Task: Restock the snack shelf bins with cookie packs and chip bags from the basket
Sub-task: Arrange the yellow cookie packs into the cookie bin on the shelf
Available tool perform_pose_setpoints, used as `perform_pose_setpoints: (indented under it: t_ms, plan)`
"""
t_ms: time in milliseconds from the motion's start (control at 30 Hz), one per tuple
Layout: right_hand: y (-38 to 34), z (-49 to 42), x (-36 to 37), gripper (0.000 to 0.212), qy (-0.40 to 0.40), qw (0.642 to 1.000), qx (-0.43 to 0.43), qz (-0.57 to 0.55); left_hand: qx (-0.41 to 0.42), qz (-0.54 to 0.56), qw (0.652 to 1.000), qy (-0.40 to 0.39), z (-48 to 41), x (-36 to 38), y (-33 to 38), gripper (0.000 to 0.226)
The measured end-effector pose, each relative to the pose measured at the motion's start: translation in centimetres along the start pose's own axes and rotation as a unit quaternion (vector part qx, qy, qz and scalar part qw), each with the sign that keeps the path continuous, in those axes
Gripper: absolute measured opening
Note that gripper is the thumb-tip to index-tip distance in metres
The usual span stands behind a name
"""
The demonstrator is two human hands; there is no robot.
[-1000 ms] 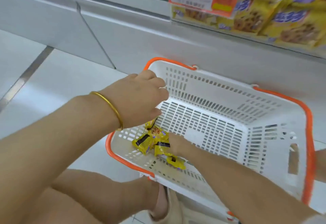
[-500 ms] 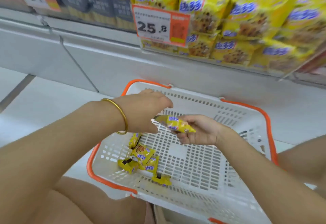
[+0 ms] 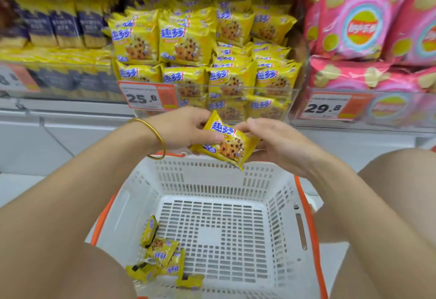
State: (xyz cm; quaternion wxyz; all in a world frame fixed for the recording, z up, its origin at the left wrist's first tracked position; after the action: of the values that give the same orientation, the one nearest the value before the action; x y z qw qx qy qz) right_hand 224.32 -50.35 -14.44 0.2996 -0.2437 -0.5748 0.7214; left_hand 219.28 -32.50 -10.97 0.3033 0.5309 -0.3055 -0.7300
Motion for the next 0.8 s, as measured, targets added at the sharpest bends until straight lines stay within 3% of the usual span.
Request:
perform_pose_setpoints:
  t_ms: [133,233,333,400,533,700,800]
  plan:
    - [-2.4,0.9,-0.3,0.032,0.077,0.981,-0.076,0.163,0.052,0.015,0.998,0.036,-0.6,0.0,1.9,0.014]
    - [-5.8,0.9,-1.5,0.037,0.163,0.945,-0.154,0.239,0.106,0.029,0.987,0.117,-1.3,-1.0,3.7,0.018]
    - [-10.2,-0.5,-3.0,0.041,0.285,0.869,-0.216,0.343,0.124,-0.103,0.941,0.296,-2.2,-3.5,5.5,0.034]
    - [-12.5,-3.1,-3.8,0.044,0.323,0.830,-0.223,0.395,0.120,-0.209,0.897,0.371,-2.9,-5.2,6.2,0.036]
    - [-14.2,-9.1,-4.2,0.045,0.314,0.813,-0.187,0.453,0.075,-0.360,0.851,0.375,-4.3,-6.2,6.2,0.037]
    - [-14.4,-12.2,-4.4,0.040,0.300,0.811,-0.205,0.459,0.082,-0.430,0.818,0.374,-5.2,-6.1,5.3,0.039]
    - [-13.7,-12.4,-4.4,0.039,0.298,0.785,-0.206,0.502,0.083,-0.454,0.812,0.358,-5.5,-6.1,4.8,0.041]
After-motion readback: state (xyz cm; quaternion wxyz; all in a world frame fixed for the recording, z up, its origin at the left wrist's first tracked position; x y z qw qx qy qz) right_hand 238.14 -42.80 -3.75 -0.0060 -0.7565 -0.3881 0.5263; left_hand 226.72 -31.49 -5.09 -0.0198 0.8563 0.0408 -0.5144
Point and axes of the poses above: each hand's wrist, its own z-axis away from the middle knuckle, its own x-axis out of the palm, y = z × x, the point moved 2 cm from there along -z, towards the middle knuckle
